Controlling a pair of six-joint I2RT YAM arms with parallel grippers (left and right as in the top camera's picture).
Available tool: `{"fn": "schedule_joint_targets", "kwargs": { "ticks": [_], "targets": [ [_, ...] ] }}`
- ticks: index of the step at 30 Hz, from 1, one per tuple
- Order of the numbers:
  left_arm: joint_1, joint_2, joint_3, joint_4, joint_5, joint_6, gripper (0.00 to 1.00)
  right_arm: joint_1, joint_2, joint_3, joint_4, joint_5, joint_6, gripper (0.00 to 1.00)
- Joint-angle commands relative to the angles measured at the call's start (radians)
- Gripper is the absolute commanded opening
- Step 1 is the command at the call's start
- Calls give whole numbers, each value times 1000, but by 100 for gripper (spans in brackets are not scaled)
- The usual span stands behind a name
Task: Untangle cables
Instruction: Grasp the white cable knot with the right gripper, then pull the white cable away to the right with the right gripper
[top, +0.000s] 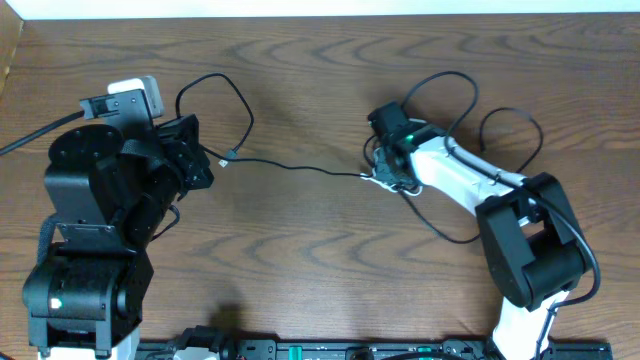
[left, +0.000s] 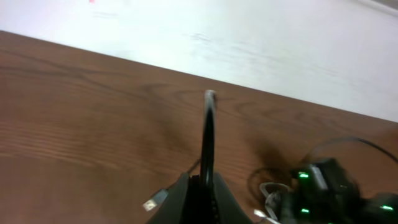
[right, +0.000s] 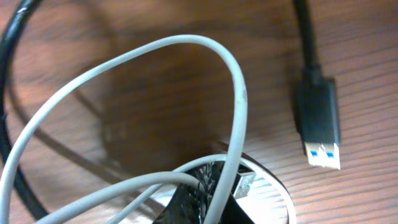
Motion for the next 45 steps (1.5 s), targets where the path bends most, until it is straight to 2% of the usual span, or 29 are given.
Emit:
{"fn": "schedule_joint_targets", "kwargs": {
  "ticks": [1,9,15,20,26,30,34,41,45],
  "targets": [
    [1,11,29,-3,-133,16,8,-55,-28,-26,-20,53,-45,1],
    [1,96,29,-3,-137,68,8,-134,-235,-26,-54,53,-106,1],
    [1,177,29,1,-150,76,8,-227,-426,-26,-185,150,-119,1],
    [9,240,29,16,-252,89,8,-450,-573,-26,-331,205,-119,1],
    [103,248,29,17,-275,56,8,-697,-628,-26,-375,103,-151,1],
    [185,248,28,14,-271,50,8,-801,-630,-26,-389,53,-194,1],
    [235,248,28,13,-271,49,8,-823,-630,-27,-385,43,-193,1],
    [346,248,27,20,-269,-23,8,-829,-630,-27,-386,63,-193,1],
    [396,248,26,8,-217,-22,8,-843,-630,-27,-389,59,-193,1]
  ]
}}
